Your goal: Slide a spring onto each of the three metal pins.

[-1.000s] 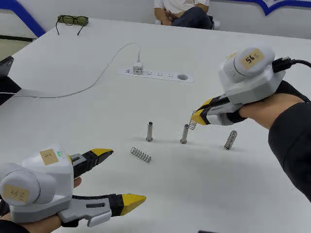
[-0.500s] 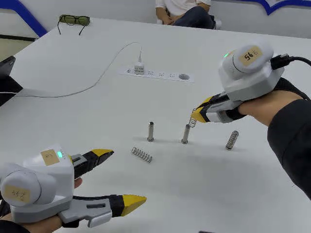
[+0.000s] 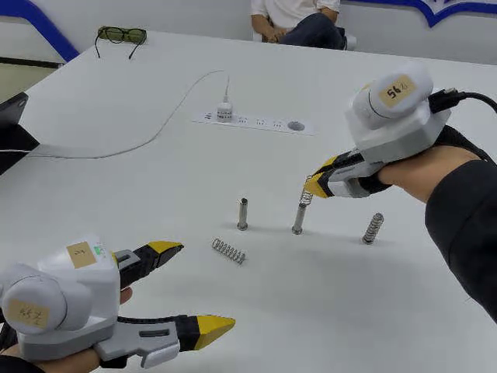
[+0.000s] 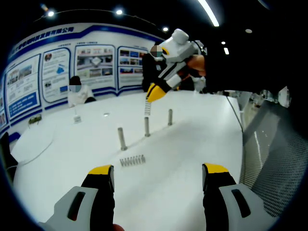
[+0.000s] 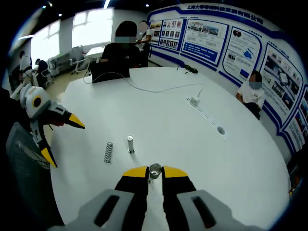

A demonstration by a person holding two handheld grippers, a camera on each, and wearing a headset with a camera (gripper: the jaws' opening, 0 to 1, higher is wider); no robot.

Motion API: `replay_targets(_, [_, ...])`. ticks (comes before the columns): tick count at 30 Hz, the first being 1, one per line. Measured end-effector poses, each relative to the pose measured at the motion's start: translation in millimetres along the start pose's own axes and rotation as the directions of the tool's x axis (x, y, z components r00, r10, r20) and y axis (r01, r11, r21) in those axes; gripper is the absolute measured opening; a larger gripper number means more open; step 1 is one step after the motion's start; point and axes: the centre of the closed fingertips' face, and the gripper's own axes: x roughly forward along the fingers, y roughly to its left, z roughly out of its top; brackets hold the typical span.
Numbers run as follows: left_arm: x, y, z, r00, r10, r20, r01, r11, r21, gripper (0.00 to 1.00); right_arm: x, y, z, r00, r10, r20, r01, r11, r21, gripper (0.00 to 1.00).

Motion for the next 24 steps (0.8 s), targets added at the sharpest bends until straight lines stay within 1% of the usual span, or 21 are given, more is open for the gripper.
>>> replay_targets(24, [-1.1,1.8,-2.7,1.0000,0.007,-0.003,-0.007,1.000,-0.009,0.76,9.8,-0.5,-5.6,0.9997,0.014,-0.020,-0.014,1.000,0.012,0.12])
